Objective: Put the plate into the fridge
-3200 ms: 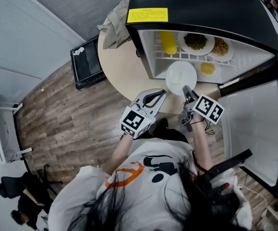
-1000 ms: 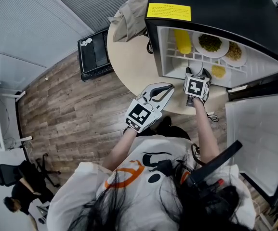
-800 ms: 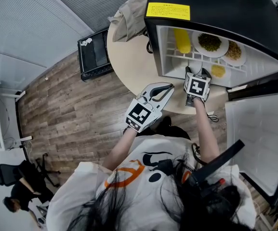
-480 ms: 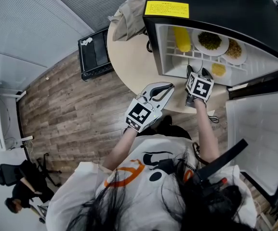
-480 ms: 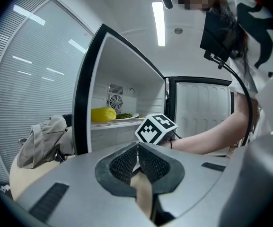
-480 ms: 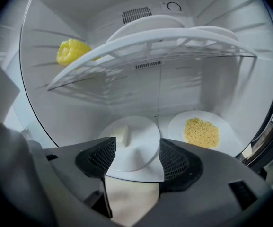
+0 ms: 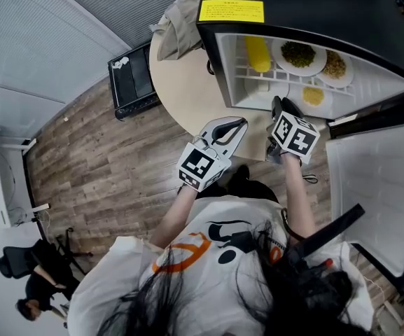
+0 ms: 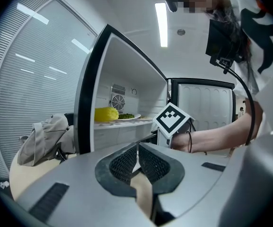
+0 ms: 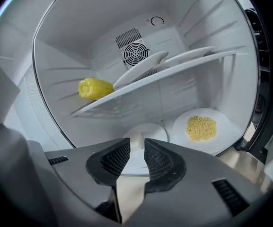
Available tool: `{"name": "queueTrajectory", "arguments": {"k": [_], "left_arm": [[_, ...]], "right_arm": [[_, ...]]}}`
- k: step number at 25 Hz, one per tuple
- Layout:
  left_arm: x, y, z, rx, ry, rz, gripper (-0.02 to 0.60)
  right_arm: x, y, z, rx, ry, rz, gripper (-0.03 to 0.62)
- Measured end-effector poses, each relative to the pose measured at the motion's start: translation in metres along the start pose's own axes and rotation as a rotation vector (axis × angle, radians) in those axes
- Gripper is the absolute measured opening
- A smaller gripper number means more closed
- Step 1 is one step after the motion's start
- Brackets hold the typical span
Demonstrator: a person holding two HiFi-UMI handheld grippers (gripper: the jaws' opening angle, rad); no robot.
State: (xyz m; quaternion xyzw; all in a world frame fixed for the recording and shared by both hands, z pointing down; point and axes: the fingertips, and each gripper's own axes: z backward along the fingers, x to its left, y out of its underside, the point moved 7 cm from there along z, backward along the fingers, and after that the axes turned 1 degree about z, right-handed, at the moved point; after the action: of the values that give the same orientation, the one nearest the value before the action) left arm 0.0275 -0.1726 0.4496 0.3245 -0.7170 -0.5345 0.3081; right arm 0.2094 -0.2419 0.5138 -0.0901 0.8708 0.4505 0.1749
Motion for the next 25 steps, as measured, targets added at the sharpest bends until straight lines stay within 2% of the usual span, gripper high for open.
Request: {"name": "queueTrajectory", "arguments": {"k": [6, 18, 25], "left_arm": [[0.003, -0.003, 0.004, 0.004, 0.024, -0.007, 0.011], [0.01, -0.008, 0.022, -0.013, 0.12, -0.02, 0.011], [0.019, -0.013, 0.047, -0.051, 0.146, -0.025, 0.011]], "right_arm": [[0.012, -0.002, 0.019, -0.031, -0.027, -0.035, 0.052], [0.029, 0.027, 0.053, -0.043, 0.026, -0.109, 0.034], [0.053, 0.041, 0.069, -0.058, 0.038, -0.129, 0.034]]}}
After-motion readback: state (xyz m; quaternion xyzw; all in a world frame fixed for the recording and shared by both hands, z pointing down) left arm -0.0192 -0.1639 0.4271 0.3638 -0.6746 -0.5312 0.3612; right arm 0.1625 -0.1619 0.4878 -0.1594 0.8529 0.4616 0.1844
